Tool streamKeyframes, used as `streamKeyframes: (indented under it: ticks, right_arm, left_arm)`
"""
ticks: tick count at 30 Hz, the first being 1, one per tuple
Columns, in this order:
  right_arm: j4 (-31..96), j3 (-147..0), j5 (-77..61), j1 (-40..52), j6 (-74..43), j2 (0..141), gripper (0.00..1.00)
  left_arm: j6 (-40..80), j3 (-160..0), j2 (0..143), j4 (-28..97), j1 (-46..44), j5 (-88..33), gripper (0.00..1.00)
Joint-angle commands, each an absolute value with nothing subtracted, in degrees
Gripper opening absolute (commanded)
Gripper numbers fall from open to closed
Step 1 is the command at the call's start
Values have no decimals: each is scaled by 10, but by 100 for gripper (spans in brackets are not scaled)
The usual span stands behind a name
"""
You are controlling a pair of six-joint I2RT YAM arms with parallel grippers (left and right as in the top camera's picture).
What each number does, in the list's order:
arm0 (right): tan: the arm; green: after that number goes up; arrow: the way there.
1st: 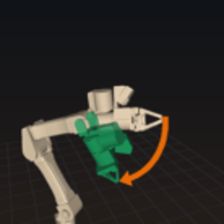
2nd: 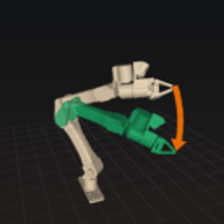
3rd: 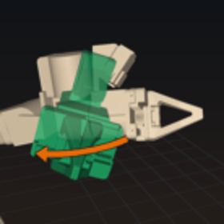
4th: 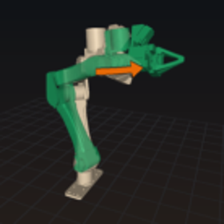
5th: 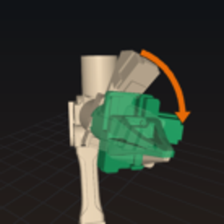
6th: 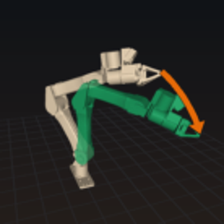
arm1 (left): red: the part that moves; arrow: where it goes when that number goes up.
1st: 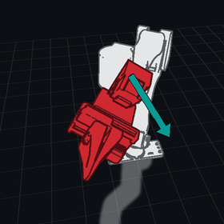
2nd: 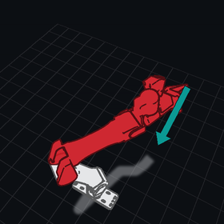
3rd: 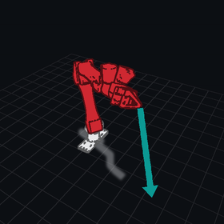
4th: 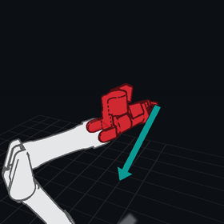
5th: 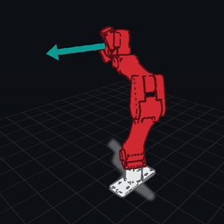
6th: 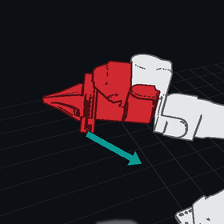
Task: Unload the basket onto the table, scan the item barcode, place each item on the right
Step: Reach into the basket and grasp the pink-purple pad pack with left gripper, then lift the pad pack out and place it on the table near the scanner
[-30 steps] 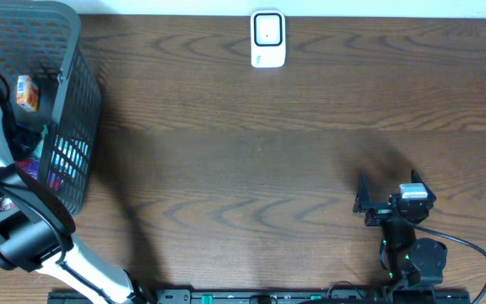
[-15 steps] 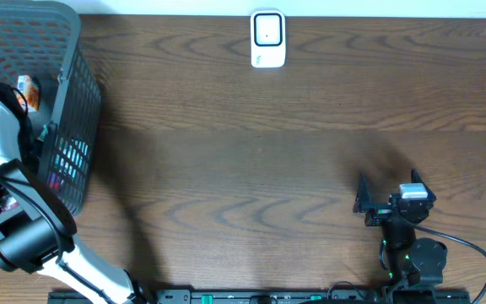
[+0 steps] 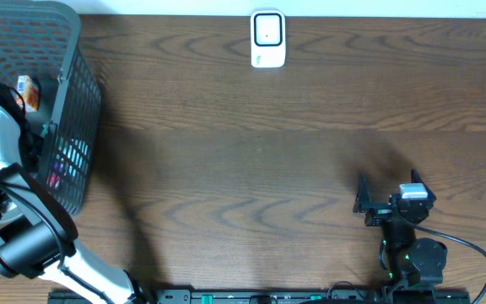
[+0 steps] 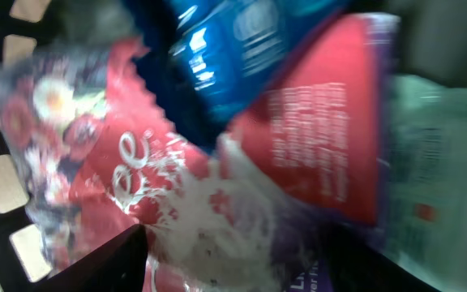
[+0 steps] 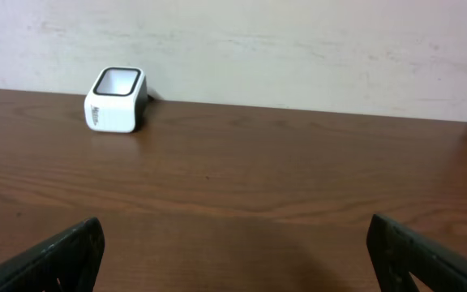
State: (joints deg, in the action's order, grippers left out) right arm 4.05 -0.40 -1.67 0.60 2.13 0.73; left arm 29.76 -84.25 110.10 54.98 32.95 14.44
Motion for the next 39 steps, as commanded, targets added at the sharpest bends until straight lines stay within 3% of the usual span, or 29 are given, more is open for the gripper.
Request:
streamKeyframes:
  ticks: [1,8,23,24,26,28,39]
  right_arm:
    - [43,-3,-16,8,22,5,99]
    - [43,-3,-16,8,22,5,99]
    - [43,-3,-16,8,22,5,99]
    - [43,-3,-16,7,22,5,99]
    - [43,-3,-16,8,22,5,99]
    - [43,-3,-16,7,22,5,99]
    - [43,-3,-16,8,22,5,99]
  left_arm:
    - [290,-847,1046,536,327,109,71]
    - [290,-841,1002,533,326,107,71]
    - [302,-800,1123,513,327,135,69]
    - [302,-800,1123,516,327,135,64]
    - [302,-800,1123,522,327,135,27]
    - [303,-805,1123,528,327,135,8]
    - [307,-900,1003,595,327,100,7]
